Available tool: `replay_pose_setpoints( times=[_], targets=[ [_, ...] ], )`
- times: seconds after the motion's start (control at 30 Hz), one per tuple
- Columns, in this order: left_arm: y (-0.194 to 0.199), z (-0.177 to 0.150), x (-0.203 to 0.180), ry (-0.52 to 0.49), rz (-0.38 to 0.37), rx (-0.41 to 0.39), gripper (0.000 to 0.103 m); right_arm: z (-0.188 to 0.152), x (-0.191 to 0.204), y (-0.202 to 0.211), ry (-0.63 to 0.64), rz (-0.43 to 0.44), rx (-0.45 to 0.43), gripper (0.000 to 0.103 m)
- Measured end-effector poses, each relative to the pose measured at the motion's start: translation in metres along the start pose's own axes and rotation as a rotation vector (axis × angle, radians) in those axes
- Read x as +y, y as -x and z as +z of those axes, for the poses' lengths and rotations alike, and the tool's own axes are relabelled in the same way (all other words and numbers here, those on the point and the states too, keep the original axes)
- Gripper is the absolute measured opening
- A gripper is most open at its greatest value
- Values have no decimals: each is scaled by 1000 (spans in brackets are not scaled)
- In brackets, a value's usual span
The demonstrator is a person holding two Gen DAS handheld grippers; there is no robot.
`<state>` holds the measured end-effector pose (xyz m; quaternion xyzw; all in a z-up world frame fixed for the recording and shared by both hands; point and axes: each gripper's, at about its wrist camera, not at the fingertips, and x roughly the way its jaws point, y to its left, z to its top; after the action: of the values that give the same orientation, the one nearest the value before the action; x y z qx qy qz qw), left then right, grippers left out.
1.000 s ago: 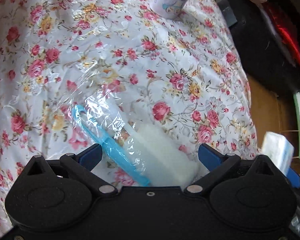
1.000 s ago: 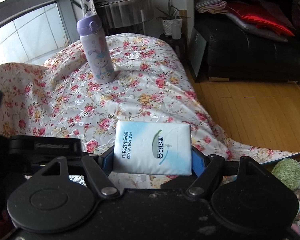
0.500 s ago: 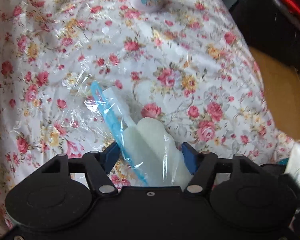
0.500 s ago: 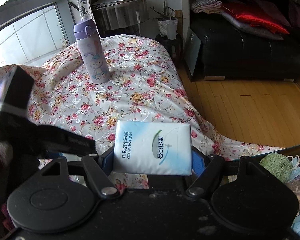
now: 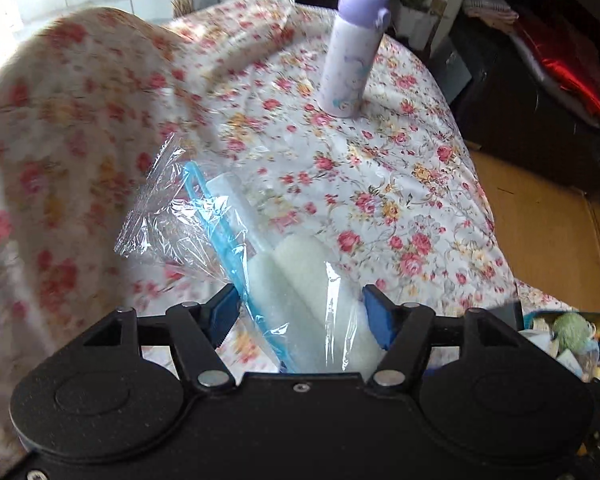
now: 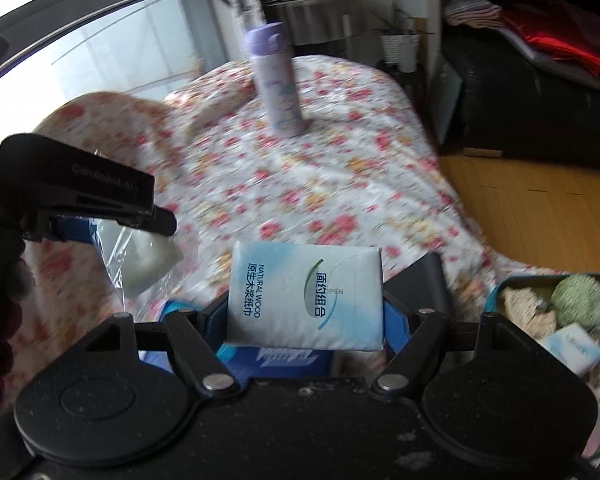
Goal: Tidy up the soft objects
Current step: 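Carry the tissue packet and plastic bag over the gold tray with both tools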
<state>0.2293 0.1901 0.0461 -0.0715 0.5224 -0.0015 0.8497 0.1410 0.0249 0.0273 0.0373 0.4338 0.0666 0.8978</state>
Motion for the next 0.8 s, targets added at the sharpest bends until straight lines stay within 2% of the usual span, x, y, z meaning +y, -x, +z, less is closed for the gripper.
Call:
replay_pose_setpoints(
  times=[0.23,0.5,0.67,0.8],
  targets=[
    [30,-48,14,-16,54,-23,62,-40,13,23,21,52,51,74],
    [41,-99,4,-38,6,34,63,-96,-6,51,-22,53,103,74],
    [46,-121,-29,-115,-54,56,63,-125,-46,72,-90,-17,95,74],
    [51,-131,-60,-179,-97,64,63,-134,-93,89,-168,-114,64,74]
  ],
)
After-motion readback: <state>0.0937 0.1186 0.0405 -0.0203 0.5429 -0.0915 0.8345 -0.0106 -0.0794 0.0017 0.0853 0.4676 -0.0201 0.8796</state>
